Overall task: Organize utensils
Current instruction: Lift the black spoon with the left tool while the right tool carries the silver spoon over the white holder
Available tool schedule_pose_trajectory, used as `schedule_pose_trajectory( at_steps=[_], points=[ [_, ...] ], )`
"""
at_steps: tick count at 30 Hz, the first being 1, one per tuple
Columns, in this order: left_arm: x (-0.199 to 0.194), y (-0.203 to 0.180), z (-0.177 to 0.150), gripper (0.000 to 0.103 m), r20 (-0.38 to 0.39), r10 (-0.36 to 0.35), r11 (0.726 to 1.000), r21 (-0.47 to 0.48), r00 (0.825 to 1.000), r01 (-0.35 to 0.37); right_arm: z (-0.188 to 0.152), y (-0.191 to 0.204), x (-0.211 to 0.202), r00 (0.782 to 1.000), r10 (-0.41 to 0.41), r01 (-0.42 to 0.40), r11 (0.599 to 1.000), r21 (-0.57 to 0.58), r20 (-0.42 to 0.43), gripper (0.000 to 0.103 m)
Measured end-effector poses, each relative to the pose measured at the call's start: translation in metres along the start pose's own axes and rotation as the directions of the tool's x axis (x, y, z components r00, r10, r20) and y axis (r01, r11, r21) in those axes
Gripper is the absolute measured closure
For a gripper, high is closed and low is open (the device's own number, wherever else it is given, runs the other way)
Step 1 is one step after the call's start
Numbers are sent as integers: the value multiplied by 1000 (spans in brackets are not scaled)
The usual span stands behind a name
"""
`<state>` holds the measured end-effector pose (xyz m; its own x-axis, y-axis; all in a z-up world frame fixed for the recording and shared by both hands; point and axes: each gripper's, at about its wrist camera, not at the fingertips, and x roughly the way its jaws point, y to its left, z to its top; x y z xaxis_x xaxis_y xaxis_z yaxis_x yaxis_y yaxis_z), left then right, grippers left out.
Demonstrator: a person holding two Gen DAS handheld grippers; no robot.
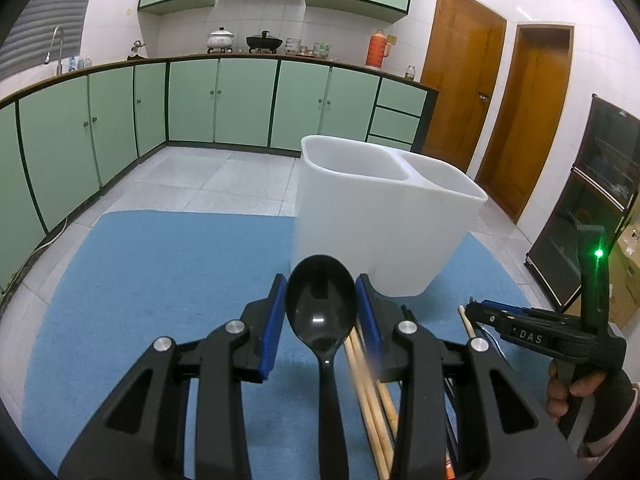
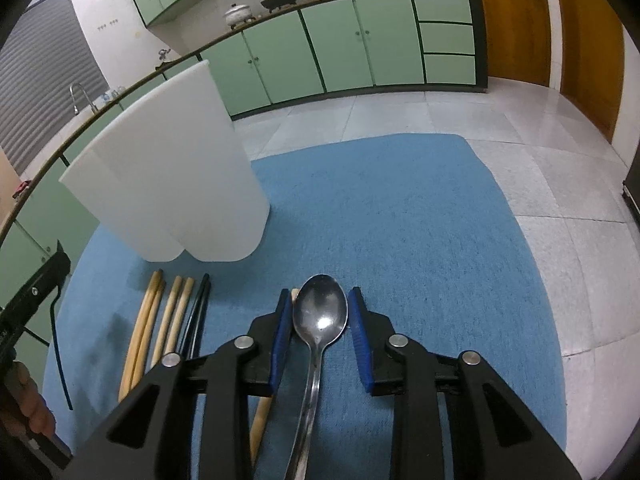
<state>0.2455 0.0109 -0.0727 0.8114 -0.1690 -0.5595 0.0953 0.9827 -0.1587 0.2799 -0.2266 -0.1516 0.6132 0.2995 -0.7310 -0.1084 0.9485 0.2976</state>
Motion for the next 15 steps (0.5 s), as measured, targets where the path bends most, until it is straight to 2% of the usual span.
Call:
schedule_pose_trajectory(
  at_steps=[4,9,15],
  points=[
    [-1,-3,-1,69,4,-2,1000,2,1000,2,-3,-5,-6,1000,12,-12,1000,-1,9,75],
    [-7,-1,-1,69,26,7,1000,-3,1000,-7,-7,-13,-35,992,55,-58,998,22,114,75],
    [-25,0,17,69,120,10,1000,-9,993,-9,1,-1,-77,961,120,-114,993,-39,247,75]
  ],
)
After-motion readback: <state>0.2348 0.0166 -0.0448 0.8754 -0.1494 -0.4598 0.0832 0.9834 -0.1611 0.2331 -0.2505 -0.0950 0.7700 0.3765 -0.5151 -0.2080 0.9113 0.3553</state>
